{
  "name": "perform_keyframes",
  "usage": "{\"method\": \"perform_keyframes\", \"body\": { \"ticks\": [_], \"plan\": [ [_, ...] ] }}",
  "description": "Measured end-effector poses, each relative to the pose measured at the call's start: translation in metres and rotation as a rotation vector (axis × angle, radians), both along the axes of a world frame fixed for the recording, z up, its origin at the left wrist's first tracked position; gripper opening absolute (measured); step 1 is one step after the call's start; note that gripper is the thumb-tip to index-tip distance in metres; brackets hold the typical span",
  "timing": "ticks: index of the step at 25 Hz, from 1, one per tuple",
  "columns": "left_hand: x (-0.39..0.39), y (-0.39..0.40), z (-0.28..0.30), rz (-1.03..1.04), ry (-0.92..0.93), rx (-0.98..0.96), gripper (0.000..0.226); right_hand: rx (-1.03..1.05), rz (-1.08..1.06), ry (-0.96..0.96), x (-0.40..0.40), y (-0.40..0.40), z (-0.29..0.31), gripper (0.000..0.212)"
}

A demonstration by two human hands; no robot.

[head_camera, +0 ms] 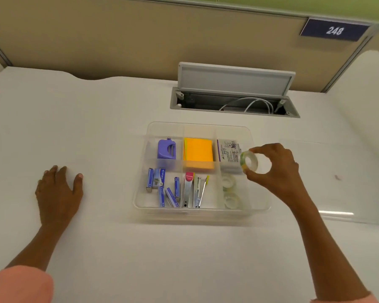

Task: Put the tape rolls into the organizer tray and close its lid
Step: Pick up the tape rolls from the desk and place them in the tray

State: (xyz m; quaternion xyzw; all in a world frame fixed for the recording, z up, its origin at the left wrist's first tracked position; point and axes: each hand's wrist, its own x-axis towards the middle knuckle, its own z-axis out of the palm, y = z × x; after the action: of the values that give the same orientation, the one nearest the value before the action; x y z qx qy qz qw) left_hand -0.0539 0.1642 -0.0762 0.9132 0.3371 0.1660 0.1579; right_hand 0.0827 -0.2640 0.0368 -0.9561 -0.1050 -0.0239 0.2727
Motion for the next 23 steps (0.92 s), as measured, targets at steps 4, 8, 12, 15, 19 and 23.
{"method": "perform_keyframes", "body": {
  "ticks": [4, 8, 12, 15, 19, 23],
  "plan": [
    [-0.001, 0.002, -0.003, -0.010, 0.000, -0.025, 0.053, -0.152, 0.032, 0.025, -0.007, -0.008, -0.027, 0.054],
    [-0.004, -0.004, -0.001, -0.002, -0.010, -0.059, 0.045, -0.231, 0.082, 0.102, -0.003, -0.008, -0.045, 0.054],
    [-0.004, -0.012, 0.004, -0.010, 0.009, -0.006, 0.042, -0.241, 0.096, 0.096, -0.001, -0.006, -0.053, 0.052],
    [-0.003, -0.014, 0.007, -0.014, 0.034, 0.021, 0.041, -0.263, 0.106, 0.104, -0.003, -0.003, -0.056, 0.051],
    [0.000, -0.016, 0.008, -0.039, 0.074, 0.110, 0.038, -0.255, 0.095, 0.082, -0.005, 0.002, -0.056, 0.051],
    [0.000, -0.022, 0.005, -0.031, 0.079, 0.155, 0.034, -0.197, 0.088, 0.051, -0.008, 0.006, -0.053, 0.051]
  ]
}}
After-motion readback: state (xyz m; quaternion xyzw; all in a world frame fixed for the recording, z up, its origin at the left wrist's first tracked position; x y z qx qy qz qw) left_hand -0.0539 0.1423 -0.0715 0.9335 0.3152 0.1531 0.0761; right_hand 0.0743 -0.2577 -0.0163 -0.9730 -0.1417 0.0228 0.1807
